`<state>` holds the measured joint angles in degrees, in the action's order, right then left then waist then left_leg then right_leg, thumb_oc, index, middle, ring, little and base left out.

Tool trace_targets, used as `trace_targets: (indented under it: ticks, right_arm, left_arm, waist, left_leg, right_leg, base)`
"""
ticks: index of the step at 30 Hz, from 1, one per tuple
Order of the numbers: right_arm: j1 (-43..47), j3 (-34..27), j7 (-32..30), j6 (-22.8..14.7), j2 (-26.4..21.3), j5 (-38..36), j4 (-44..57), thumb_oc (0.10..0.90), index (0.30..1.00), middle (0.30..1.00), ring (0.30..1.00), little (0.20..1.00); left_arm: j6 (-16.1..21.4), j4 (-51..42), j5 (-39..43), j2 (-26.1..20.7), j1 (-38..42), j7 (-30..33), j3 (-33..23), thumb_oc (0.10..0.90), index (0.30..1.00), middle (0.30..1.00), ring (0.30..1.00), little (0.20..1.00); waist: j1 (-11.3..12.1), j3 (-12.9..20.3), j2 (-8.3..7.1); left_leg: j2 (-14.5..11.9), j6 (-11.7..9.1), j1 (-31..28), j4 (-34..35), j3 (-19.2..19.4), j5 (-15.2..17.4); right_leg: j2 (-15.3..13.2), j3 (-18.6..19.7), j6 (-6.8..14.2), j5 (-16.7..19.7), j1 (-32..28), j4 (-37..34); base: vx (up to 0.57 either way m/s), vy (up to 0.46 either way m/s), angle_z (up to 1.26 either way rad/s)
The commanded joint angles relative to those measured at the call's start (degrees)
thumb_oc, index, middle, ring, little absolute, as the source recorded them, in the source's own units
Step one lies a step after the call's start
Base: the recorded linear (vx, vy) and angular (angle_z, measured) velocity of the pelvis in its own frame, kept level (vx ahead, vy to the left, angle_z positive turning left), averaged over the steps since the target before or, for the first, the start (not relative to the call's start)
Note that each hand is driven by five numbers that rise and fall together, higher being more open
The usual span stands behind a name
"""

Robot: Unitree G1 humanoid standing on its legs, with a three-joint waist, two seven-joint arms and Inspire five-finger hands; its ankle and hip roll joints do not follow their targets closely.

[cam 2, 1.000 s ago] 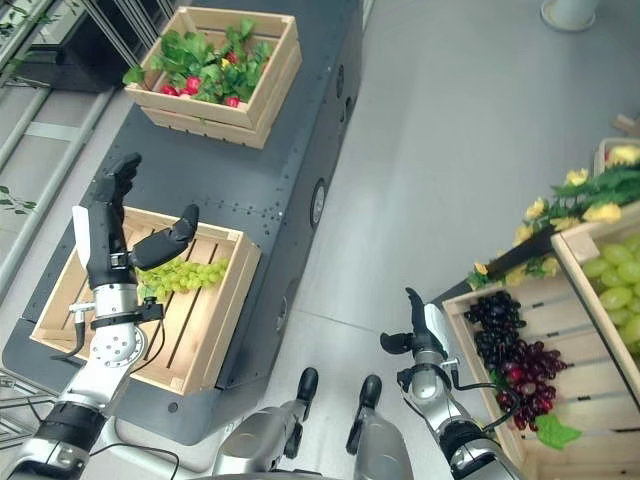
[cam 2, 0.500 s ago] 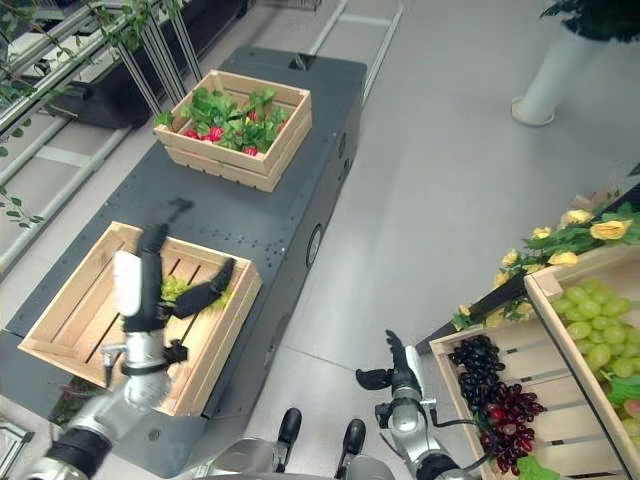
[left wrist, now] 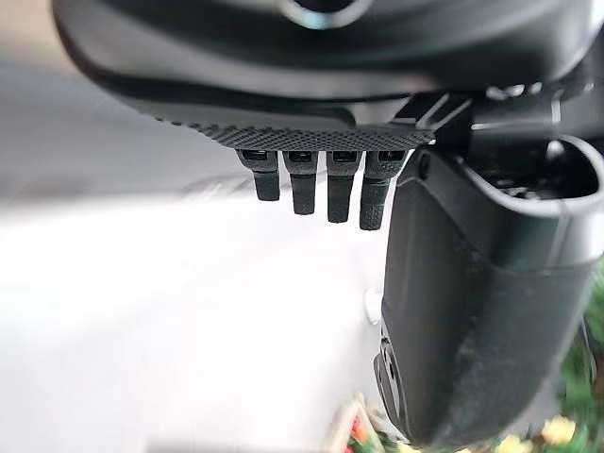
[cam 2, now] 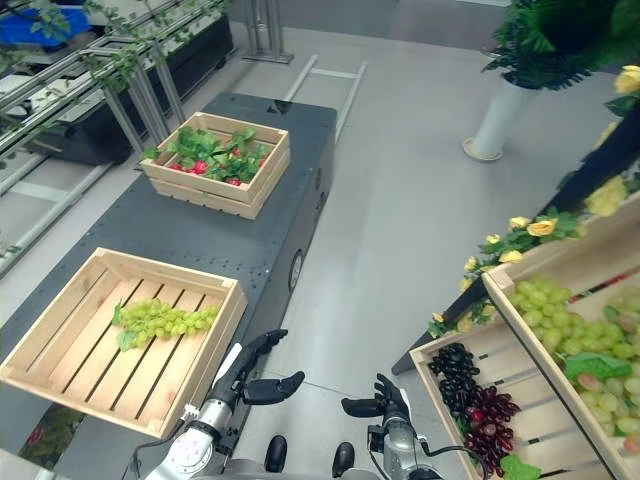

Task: Pick up the fruits from the basket on one side to the basket on the other side

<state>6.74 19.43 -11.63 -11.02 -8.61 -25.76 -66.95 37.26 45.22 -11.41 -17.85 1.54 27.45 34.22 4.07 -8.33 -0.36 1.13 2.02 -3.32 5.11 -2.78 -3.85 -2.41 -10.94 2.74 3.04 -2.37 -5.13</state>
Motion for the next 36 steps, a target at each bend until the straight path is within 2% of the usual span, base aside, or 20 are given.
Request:
trace_targets:
  ticks: [1, 4, 8, 10, 12, 14, 17, 18, 20, 22, 26, 30, 31, 33, 34, 36]
  right_arm:
    - [2.4, 0.5, 1.0, -0.7, -1.5, -0.7, -0.1, 0.8, 0.9, 0.9, 0.9, 0.9]
    - [1.8, 0.4, 1.5, 0.0, -2.0, 0.1, 0.1, 0.8, 0.9, 0.9, 0.9, 0.9]
    - [0.3, -0.1, 2.8, 0.0, -3.3, 2.9, 1.5, 0.8, 0.9, 0.9, 0.9, 0.9]
    - [-1.3, -1.1, 3.3, 0.3, -4.4, 4.1, 2.3, 0.8, 0.9, 0.9, 0.9, 0.9]
    - [-2.0, -2.1, 4.2, 0.3, -5.4, 5.0, 1.4, 0.8, 0.9, 0.9, 0.9, 0.9]
    - [-2.3, -2.5, 4.8, 0.5, -6.0, 5.5, 0.5, 0.8, 0.9, 0.9, 0.9, 0.9]
    - [-3.1, -3.1, 6.2, 0.6, -6.7, 5.2, 0.0, 0.8, 0.9, 0.9, 0.9, 0.9]
    - [-3.3, -3.1, 6.5, 0.5, -6.9, 5.4, 0.1, 0.8, 0.9, 0.9, 0.9, 0.9]
    - [-3.5, -2.9, 6.5, 0.1, -7.3, 6.0, 0.4, 0.8, 0.9, 0.9, 0.9, 0.9]
    - [-3.1, -2.1, 6.4, -0.1, -8.0, 6.5, 0.9, 0.8, 0.9, 0.9, 0.9, 0.9]
    - [-0.8, -0.4, 6.3, -0.3, -10.0, 6.5, 1.4, 0.8, 0.9, 0.9, 0.9, 0.9]
    - [4.1, 1.4, 6.3, -1.6, -12.3, 5.5, 1.2, 0.8, 0.9, 0.9, 0.9, 0.9]
    - [5.4, 2.0, 6.3, -2.2, -12.8, 5.1, 1.5, 0.8, 0.9, 0.9, 0.9, 0.9]
    - [6.3, 2.4, 6.2, -2.6, -13.2, 4.9, 2.0, 0.8, 0.9, 0.9, 0.9, 0.9]
    - [7.6, 3.3, 5.5, -3.9, -13.5, 5.0, 2.6, 0.8, 0.9, 0.9, 0.9, 0.9]
    - [8.9, 3.8, 4.9, -4.4, -13.9, 5.0, 3.5, 0.8, 0.9, 0.9, 0.9, 0.9]
  left_arm:
    - [8.0, 0.8, -16.5, 0.9, 10.6, 20.4, -1.9, 0.8, 0.9, 0.9, 0.9, 0.9]
    - [6.2, 1.6, -18.6, -0.2, 11.2, 26.6, -4.0, 0.8, 0.9, 0.9, 0.9, 0.9]
    - [5.1, -0.5, -20.8, -3.6, 8.9, 32.7, -10.5, 0.8, 0.9, 0.9, 0.9, 0.9]
    - [2.8, -3.7, -24.0, -6.4, 6.0, 35.1, -15.4, 0.8, 0.9, 0.9, 0.9, 0.9]
    - [0.7, -5.8, -24.0, -9.3, 4.3, 35.1, -19.0, 0.8, 0.9, 0.9, 0.9, 0.9]
    - [-0.1, -6.4, -21.0, -11.1, 3.6, 32.5, -21.1, 0.8, 0.9, 0.9, 0.9, 0.9]
    - [-3.6, -7.3, -17.4, -14.7, 2.6, 28.4, -24.9, 0.8, 0.9, 0.9, 0.9, 0.9]
    - [-5.8, -7.2, -17.5, -15.7, 2.5, 27.5, -25.7, 0.8, 0.9, 0.9, 0.9, 0.9]
    - [-7.1, -6.4, -17.3, -17.8, 2.2, 26.6, -26.8, 0.8, 0.9, 0.9, 0.9, 0.9]
    - [-10.0, -5.2, -17.2, -19.7, 2.3, 25.1, -27.2, 0.8, 0.9, 0.9, 0.9, 0.9]
    - [-13.1, -2.3, -16.0, -23.0, 4.6, 25.0, -26.3, 0.8, 0.9, 0.9, 0.9, 0.9]
    - [-15.4, 0.7, -13.9, -25.9, 9.9, 27.7, -24.2, 0.8, 0.9, 0.9, 0.9, 0.9]
    - [-16.2, 1.7, -13.2, -27.0, 11.6, 27.9, -23.8, 0.8, 0.9, 0.9, 0.9, 0.9]
    - [-16.4, 2.5, -12.6, -28.0, 12.9, 27.8, -23.8, 0.8, 0.9, 0.9, 0.9, 0.9]
    - [-17.1, 3.4, -11.6, -29.5, 15.2, 27.5, -23.2, 0.8, 0.9, 0.9, 0.9, 0.9]
    - [-17.8, 3.9, -11.5, -31.2, 17.5, 26.3, -22.5, 0.8, 0.9, 0.9, 0.9, 0.9]
  waist:
    - [0.1, 2.7, 0.49]
    - [0.0, 2.6, 0.55]
    - [0.5, 2.2, 0.91]
    - [0.9, 1.6, 1.4]
    - [1.4, 1.5, 1.96]
    - [1.7, 1.5, 2.3]
    - [2.1, 1.7, 2.83]
    - [2.1, 1.7, 2.9]
    - [2.3, 1.6, 3.1]
    - [2.5, 1.1, 3.29]
    - [2.8, -2.3, 3.34]
    - [3.3, -8.8, 3.29]
    - [3.4, -10.7, 3.14]
    - [3.4, -12.2, 2.87]
    - [3.7, -14.3, 2.35]
    - [3.9, -15.9, 1.42]
  left_leg:
    - [2.7, 1.0, 0.1, -0.1, 1.3, 4.5]
    - [2.7, 0.8, 0.1, -0.1, 1.3, 4.4]
    - [2.8, 0.7, 0.3, -0.1, 0.7, 4.2]
    - [2.9, 0.5, 0.7, -0.1, 0.2, 4.0]
    - [3.1, 0.3, 1.0, -0.1, -0.2, 3.8]
    - [3.3, 0.2, 1.2, -0.1, -0.4, 3.7]
    - [3.5, 0.0, 1.5, -0.1, -0.7, 3.4]
    - [3.6, 0.0, 1.7, -0.1, -0.8, 3.3]
    - [3.7, 0.0, 2.1, -0.1, -0.9, 3.0]
    - [3.8, 0.1, 2.9, -0.4, -0.8, 2.7]
    - [3.9, 0.6, 6.7, -5.7, -0.3, 3.9]
    - [4.1, 1.0, 12.7, -14.7, 0.5, 5.8]
    - [4.2, 1.2, 15.1, -18.5, 1.2, 6.9]
    - [4.2, 1.5, 17.3, -21.4, 1.8, 7.9]
    - [4.2, 1.8, 20.5, -25.5, 2.8, 9.2]
    - [4.1, 2.2, 24.1, -30.4, 3.6, 11.1]
  right_leg:
    - [-0.7, 1.0, -0.3, -1.9, -1.1, 2.3]
    - [-0.7, 1.1, -0.4, -1.9, -1.2, 2.2]
    - [-0.7, 0.7, -0.7, -2.0, -1.3, 1.8]
    - [-0.8, 0.2, -0.8, -2.1, -1.2, 1.5]
    - [-0.9, -0.3, -1.0, -2.2, -1.3, 1.3]
    - [-1.0, -0.6, -1.0, -2.3, -1.4, 1.1]
    - [-1.1, -1.0, -1.0, -2.5, -1.4, 1.0]
    - [-1.1, -1.1, -1.0, -2.6, -1.3, 1.0]
    - [-1.1, -1.1, -1.1, -2.8, -0.8, 1.3]
    - [-1.1, -1.2, -1.3, -3.2, 0.2, 2.2]
    - [-1.6, -1.7, -2.0, -5.0, 3.8, 7.2]
    - [-2.1, -2.7, -3.4, -8.5, 9.6, 17.0]
    - [-2.3, -2.8, -3.9, -10.1, 11.9, 21.2]
    - [-2.4, -2.9, -4.2, -11.3, 14.2, 24.6]
    - [-2.6, -3.0, -4.6, -13.0, 17.3, 29.3]
    - [-2.8, -3.1, -5.3, -14.6, 20.4, 33.7]
  base:
    - [0.04, 0.027, -0.04]
    - [0.0, 0.0, 0.0]
    - [-0.01, 0.018, 0.01]
    - [-0.03, 0.057, 0.03]
    - [-0.01, 0.084, 0.04]
    - [0.01, 0.083, 0.03]
    - [0.04, 0.082, 0.02]
    - [0.04, 0.083, 0.01]
    - [0.03, 0.079, 0.01]
    - [-0.01, 0.084, 0.0]
    - [-0.12, 0.096, 0.0]
    - [-0.21, 0.108, 0.0]
    - [-0.18, 0.076, -0.01]
    - [-0.16, 0.055, 0.01]
    - [-0.16, 0.042, 0.0]
    - [-0.13, 0.021, 0.07]
